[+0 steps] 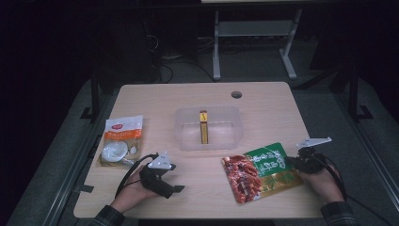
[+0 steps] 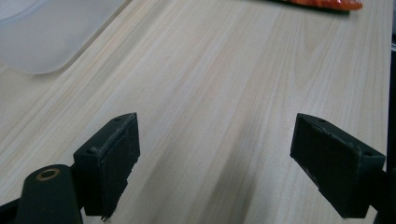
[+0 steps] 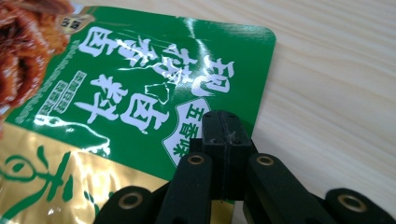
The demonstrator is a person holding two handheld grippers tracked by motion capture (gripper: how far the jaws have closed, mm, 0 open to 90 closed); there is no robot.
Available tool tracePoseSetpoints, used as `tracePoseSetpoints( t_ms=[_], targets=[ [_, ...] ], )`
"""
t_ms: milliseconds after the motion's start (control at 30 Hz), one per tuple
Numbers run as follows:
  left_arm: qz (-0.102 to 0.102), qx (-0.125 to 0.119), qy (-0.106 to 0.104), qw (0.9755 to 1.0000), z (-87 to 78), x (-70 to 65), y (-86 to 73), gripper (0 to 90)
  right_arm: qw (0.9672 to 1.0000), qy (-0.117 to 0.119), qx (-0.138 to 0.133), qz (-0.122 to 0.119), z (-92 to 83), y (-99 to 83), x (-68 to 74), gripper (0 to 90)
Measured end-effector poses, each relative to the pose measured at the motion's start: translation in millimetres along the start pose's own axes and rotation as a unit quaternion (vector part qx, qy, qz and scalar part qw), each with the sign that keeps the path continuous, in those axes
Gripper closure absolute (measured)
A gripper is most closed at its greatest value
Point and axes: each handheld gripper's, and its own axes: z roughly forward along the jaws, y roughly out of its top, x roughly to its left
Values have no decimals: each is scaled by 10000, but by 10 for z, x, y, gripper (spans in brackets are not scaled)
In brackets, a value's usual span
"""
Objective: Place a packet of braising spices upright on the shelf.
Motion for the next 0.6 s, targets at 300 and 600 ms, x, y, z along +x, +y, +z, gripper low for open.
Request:
tracePoseSetpoints(
  t_ms=[300,600],
  targets=[
    [25,27,5,10000,-2,8,0,152,9982,462,128,-362,118,110,317,899],
    [-61,-18,-15,10000,15,-6,-1,152,9936,837,208,-736,266,247,666,899]
  ],
)
